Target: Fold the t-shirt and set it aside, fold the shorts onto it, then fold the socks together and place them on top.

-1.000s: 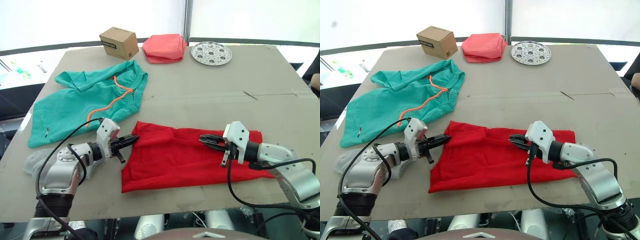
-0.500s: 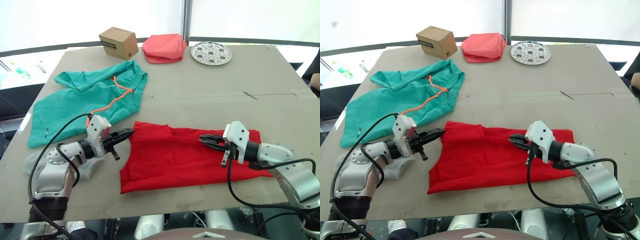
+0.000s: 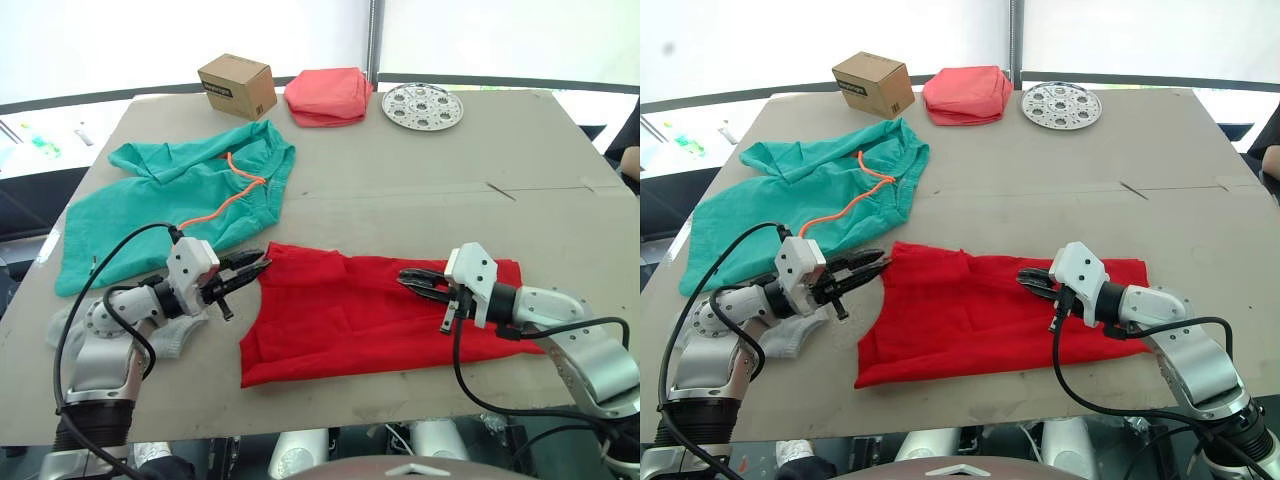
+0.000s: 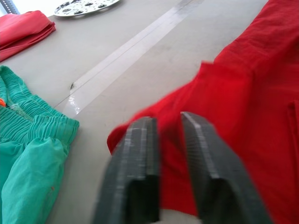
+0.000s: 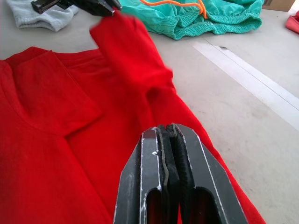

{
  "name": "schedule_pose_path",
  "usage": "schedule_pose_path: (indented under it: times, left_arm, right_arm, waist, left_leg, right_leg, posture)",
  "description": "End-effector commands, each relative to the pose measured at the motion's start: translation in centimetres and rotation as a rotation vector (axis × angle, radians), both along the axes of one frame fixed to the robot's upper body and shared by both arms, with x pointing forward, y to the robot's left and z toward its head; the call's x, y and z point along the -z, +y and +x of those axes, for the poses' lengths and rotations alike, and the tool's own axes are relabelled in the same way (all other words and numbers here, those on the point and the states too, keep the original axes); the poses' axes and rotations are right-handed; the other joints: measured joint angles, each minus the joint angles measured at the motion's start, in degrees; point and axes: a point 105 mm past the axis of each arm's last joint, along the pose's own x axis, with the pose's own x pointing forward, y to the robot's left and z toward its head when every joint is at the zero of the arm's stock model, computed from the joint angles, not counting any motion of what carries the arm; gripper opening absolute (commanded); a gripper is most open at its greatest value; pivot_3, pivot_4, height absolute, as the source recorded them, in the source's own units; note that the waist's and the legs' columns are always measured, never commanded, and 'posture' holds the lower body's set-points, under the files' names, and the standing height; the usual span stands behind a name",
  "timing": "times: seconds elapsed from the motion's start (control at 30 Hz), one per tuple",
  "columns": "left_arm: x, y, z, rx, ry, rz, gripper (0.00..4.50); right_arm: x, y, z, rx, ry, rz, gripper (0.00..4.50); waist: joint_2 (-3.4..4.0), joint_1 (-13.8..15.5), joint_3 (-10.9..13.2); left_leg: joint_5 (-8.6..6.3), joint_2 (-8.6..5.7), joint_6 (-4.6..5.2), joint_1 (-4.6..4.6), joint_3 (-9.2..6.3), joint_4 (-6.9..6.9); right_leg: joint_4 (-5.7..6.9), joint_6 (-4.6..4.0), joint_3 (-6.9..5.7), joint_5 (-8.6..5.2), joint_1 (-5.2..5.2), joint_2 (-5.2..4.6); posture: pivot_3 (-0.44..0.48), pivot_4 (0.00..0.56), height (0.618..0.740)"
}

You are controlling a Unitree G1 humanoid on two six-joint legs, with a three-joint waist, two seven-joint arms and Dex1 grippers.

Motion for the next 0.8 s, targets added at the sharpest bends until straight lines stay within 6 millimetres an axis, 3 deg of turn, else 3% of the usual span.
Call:
schedule_pose_path:
  times: [0.03,0.1,0.47,0.6,0.8]
  left_arm:
    - [-0.2,0.2,0.0,-0.006,-0.022,0.016,2.93]
    - [0.2,0.3,0.1,-0.011,-0.014,0.027,3.79]
    - [0.8,-0.9,1.0,-0.067,0.329,-0.182,3.79]
    - [-0.1,-1.8,0.9,0.019,0.312,-0.149,3.79]
    - [-1.3,-2.9,-0.2,0.219,0.433,-0.138,3.79]
  right_arm:
    - [-0.6,0.0,-0.1,-0.002,-0.034,0.005,0.00]
    - [-0.6,0.0,-0.1,-0.001,-0.034,0.005,0.00]
    - [-0.6,0.1,0.0,-0.002,-0.035,0.003,0.00]
    - [-0.6,0.1,-0.1,0.001,-0.033,0.003,0.00]
    - [-0.9,0.3,-0.6,-0.024,-0.038,0.024,0.00]
  waist:
    - [0.00,0.0,0.0]
    - [0.00,0.0,0.0]
    - [-0.01,0.0,0.0]
    - [-0.01,0.0,0.0]
    - [-0.01,0.0,0.0]
  left_leg:
    - [0.00,0.00,0.01,0.00,0.00,0.00]
    - [0.00,0.00,0.01,0.00,0.01,0.00]
    - [0.02,0.00,0.05,-0.01,-0.02,0.01]
    - [0.04,-0.01,0.01,-0.01,-0.01,0.01]
    - [0.12,0.00,-0.14,-0.01,0.00,0.00]
  right_leg:
    - [0.00,0.00,0.00,0.00,0.00,0.00]
    - [0.00,0.00,0.00,0.00,0.00,0.00]
    - [0.00,0.03,-0.01,0.01,0.01,0.02]
    - [0.00,0.04,-0.01,0.01,0.01,0.04]
    - [0.00,0.01,0.00,0.00,0.00,0.04]
  posture:
    - [0.000,0.150,0.736]
    - [0.000,0.150,0.736]
    - [0.000,0.150,0.736]
    - [0.000,0.150,0.736]
    - [0.000,0.150,0.736]
